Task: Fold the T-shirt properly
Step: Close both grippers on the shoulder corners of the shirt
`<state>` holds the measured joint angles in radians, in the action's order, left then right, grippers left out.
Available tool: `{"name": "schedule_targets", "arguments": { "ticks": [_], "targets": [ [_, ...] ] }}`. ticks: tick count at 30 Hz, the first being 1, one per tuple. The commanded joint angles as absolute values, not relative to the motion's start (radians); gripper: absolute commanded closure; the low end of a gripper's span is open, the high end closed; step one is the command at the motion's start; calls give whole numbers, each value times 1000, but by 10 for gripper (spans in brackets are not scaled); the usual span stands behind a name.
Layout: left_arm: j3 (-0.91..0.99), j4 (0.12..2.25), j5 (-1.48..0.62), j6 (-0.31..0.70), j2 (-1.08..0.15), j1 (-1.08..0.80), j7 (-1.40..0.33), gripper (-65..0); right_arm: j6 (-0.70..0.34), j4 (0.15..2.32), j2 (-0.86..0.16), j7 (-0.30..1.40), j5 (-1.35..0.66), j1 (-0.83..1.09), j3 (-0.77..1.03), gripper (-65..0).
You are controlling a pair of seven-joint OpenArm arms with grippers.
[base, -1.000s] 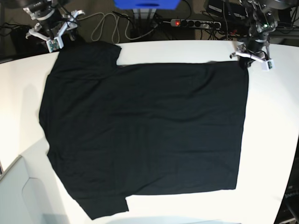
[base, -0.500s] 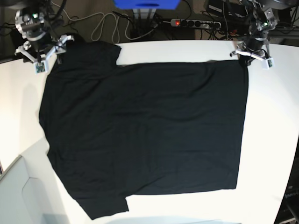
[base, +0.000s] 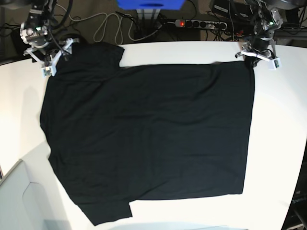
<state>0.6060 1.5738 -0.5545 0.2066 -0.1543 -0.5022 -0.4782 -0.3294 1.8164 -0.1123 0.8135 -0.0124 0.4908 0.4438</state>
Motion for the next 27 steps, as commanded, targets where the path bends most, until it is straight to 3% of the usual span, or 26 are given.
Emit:
{"name": "schedule_targets", "arguments": {
  "ticks": [1,9,11,17,27],
  "targets": [
    [607,1584,-549,206,-160,-513,-498,0,-349,1814,-119,814,-5,487,447,-395],
    [610,1584,-549,206,-160,-513,-498,0,-351,1791,-119,814,-5,487,423,-373],
    [610,1584,-549,206,-160,-513,-498,0,-351,1791,-119,814,-5,489,417,-305],
    [610,1589,-549,206,-160,-527,-495,0,-351,1794,-117,816,-2,493,421,0],
    [611,1610,-549,206,-160,-530,-496,0,-351,2020,-117,816,-2,558,423,-2]
  ]
}}
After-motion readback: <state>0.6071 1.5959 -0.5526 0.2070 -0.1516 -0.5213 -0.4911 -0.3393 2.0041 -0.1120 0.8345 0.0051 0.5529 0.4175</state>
